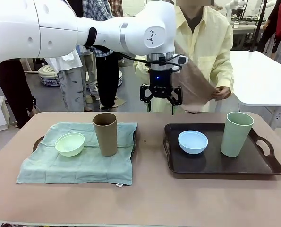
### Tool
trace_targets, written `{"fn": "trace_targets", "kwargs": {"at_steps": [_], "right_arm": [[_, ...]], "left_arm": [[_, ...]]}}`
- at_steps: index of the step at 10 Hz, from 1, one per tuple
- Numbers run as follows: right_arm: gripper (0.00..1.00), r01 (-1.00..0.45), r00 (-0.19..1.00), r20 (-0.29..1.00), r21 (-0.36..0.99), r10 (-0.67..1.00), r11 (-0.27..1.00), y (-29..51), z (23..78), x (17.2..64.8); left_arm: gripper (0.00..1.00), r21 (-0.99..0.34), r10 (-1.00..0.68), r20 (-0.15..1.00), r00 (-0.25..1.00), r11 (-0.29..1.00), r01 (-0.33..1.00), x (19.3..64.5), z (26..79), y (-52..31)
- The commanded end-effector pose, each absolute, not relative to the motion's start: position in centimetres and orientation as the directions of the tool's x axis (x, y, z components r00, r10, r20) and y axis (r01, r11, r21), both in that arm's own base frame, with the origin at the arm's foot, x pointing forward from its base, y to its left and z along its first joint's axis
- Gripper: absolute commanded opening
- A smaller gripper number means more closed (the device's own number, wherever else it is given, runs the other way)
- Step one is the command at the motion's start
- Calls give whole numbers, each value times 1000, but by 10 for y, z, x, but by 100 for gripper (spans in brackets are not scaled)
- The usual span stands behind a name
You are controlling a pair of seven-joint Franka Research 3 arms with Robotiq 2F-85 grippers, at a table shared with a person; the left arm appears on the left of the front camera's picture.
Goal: Set up a tray with a mat and arrange the tableware.
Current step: Pick up the Picnic Bowl and Reusable plastic cup from the Handle tray in front of the human's position and hold them in the air.
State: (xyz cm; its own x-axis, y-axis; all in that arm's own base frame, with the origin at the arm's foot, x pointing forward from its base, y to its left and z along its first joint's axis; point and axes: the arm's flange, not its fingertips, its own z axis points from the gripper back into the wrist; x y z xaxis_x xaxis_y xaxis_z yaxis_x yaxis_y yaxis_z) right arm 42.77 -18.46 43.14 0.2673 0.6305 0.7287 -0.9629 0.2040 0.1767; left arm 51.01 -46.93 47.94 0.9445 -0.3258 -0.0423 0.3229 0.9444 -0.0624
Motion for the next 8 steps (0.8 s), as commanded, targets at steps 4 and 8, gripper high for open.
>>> {"fn": "trace_targets", "kwargs": {"at_steps": [4,8], "right_arm": [[100,-970,234,738,136,633,199,-180,423,428],[100,-972,197,733,61,652,225,-182,408,422]], "left_arm": [[100,-157,-307,110,945,934,322,499,470,-462],[100,-189,-330,130,935,917,350,479,447,-476]]}}
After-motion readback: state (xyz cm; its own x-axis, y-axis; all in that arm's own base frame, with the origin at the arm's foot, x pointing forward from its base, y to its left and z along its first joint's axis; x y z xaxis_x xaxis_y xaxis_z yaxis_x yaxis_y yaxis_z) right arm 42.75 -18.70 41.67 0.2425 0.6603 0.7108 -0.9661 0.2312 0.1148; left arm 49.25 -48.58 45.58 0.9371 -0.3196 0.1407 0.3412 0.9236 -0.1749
